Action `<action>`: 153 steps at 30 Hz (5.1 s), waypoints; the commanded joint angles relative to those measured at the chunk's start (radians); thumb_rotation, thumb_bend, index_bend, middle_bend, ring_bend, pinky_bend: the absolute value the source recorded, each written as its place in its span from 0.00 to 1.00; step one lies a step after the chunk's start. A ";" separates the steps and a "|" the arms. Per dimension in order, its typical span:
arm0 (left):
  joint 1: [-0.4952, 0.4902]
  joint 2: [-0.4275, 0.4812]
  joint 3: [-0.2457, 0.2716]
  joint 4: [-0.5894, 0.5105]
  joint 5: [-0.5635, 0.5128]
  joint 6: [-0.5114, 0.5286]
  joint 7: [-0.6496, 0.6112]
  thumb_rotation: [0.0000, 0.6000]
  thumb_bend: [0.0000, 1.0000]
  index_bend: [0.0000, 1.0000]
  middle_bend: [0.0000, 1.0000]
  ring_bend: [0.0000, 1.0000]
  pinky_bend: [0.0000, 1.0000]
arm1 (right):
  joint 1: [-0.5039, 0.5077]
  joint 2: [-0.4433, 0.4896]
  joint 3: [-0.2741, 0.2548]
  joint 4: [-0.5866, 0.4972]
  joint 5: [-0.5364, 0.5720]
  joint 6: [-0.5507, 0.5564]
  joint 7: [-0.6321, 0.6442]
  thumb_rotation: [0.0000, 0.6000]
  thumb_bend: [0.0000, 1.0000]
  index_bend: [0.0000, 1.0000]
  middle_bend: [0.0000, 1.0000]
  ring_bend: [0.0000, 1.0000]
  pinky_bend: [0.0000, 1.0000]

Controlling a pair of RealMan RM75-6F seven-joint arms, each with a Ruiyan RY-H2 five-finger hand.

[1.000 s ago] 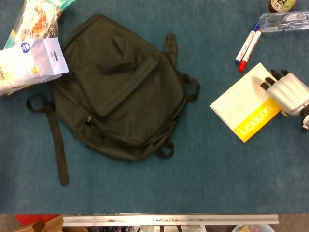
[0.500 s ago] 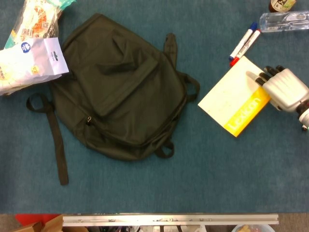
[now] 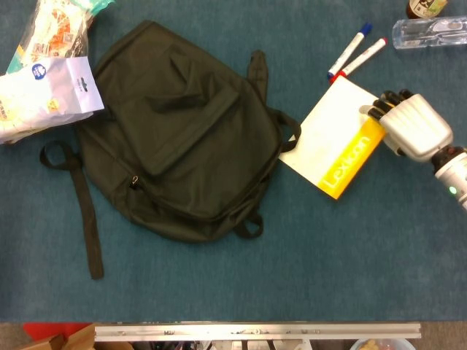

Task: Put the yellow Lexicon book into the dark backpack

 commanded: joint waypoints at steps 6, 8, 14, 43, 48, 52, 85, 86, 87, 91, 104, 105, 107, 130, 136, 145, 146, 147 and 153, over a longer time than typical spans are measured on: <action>-0.004 0.003 -0.002 0.006 -0.003 -0.008 -0.016 1.00 0.35 0.15 0.13 0.10 0.07 | 0.001 -0.036 0.018 0.023 0.011 0.019 -0.003 1.00 0.41 0.50 0.50 0.36 0.49; -0.006 0.004 -0.004 0.008 -0.005 -0.011 -0.019 1.00 0.35 0.15 0.13 0.10 0.07 | 0.000 -0.043 0.026 0.023 0.018 0.023 -0.017 1.00 0.41 0.54 0.52 0.39 0.52; -0.012 0.002 -0.006 0.013 -0.006 -0.018 -0.022 1.00 0.35 0.15 0.13 0.10 0.07 | -0.005 -0.061 0.047 0.010 0.044 0.033 -0.066 1.00 0.41 0.67 0.59 0.48 0.61; -0.113 0.055 -0.022 -0.008 0.060 -0.113 0.006 1.00 0.35 0.15 0.13 0.10 0.07 | -0.101 -0.061 0.089 0.101 -0.078 0.502 -0.039 1.00 0.33 0.82 0.77 0.65 0.66; -0.177 0.082 -0.016 -0.028 0.113 -0.189 0.016 1.00 0.35 0.16 0.13 0.10 0.07 | -0.112 0.010 0.101 0.019 -0.090 0.553 -0.065 1.00 0.33 0.82 0.77 0.65 0.66; -0.230 0.088 -0.013 -0.033 0.160 -0.246 0.036 1.00 0.35 0.16 0.13 0.10 0.07 | -0.127 0.075 0.112 -0.063 -0.101 0.594 -0.102 1.00 0.33 0.82 0.78 0.66 0.66; -0.570 -0.319 0.018 0.123 0.210 -0.660 0.237 1.00 0.30 0.05 0.07 0.07 0.07 | -0.222 0.275 0.177 -0.290 -0.079 0.657 -0.163 1.00 0.33 0.82 0.78 0.66 0.66; -0.573 -0.333 0.021 0.135 0.200 -0.668 0.249 1.00 0.30 0.04 0.05 0.05 0.07 | -0.223 0.276 0.177 -0.290 -0.079 0.656 -0.162 1.00 0.33 0.82 0.78 0.66 0.66; -0.576 -0.343 0.023 0.144 0.193 -0.674 0.258 1.00 0.30 0.02 0.03 0.03 0.07 | -0.224 0.276 0.178 -0.291 -0.078 0.656 -0.160 1.00 0.33 0.82 0.78 0.66 0.66; -0.575 -0.389 0.023 0.182 0.164 -0.665 0.277 1.00 0.30 0.00 0.00 0.01 0.07 | -0.231 0.276 0.180 -0.291 -0.077 0.657 -0.156 1.00 0.33 0.82 0.78 0.66 0.66; -0.599 -0.495 0.007 0.242 0.088 -0.652 0.272 1.00 0.29 0.00 0.00 0.01 0.07 | -0.255 0.284 0.190 -0.290 -0.063 0.667 -0.130 1.00 0.33 0.83 0.78 0.66 0.66; -0.601 -0.502 0.004 0.245 0.082 -0.652 0.270 1.00 0.29 0.00 0.00 0.01 0.07 | -0.257 0.284 0.191 -0.291 -0.062 0.667 -0.129 1.00 0.33 0.83 0.78 0.66 0.66; -0.606 -0.520 -0.003 0.255 0.070 -0.648 0.262 1.00 0.29 0.00 0.00 0.01 0.07 | -0.261 0.286 0.193 -0.290 -0.060 0.669 -0.127 1.00 0.33 0.83 0.78 0.66 0.66; -0.622 -0.701 -0.062 0.462 0.031 -0.510 0.155 1.00 0.33 0.46 0.52 0.49 0.15 | -0.268 0.287 0.220 -0.286 -0.046 0.675 -0.093 1.00 0.32 0.84 0.78 0.66 0.66; -0.616 -0.690 -0.043 0.462 0.025 -0.507 0.175 1.00 0.39 0.60 0.65 0.59 0.15 | -0.270 0.290 0.226 -0.292 -0.045 0.679 -0.085 1.00 0.32 0.85 0.78 0.67 0.66; -0.605 -0.683 -0.037 0.437 0.018 -0.478 0.169 1.00 0.39 0.71 0.72 0.64 0.15 | -0.272 0.296 0.232 -0.309 -0.048 0.686 -0.081 1.00 0.32 0.85 0.78 0.67 0.66; -0.603 -0.679 -0.038 0.429 0.016 -0.476 0.163 1.00 0.39 0.73 0.73 0.65 0.15 | -0.273 0.297 0.233 -0.311 -0.049 0.688 -0.082 1.00 0.32 0.85 0.78 0.67 0.66; -0.603 -0.675 -0.039 0.421 0.013 -0.475 0.158 1.00 0.39 0.74 0.74 0.65 0.15 | -0.273 0.298 0.233 -0.312 -0.050 0.688 -0.082 1.00 0.32 0.85 0.78 0.67 0.66; -0.593 -0.621 -0.058 0.352 -0.021 -0.468 0.099 1.00 0.39 0.76 0.74 0.66 0.16 | -0.277 0.304 0.224 -0.329 -0.063 0.689 -0.072 1.00 0.32 0.86 0.78 0.67 0.66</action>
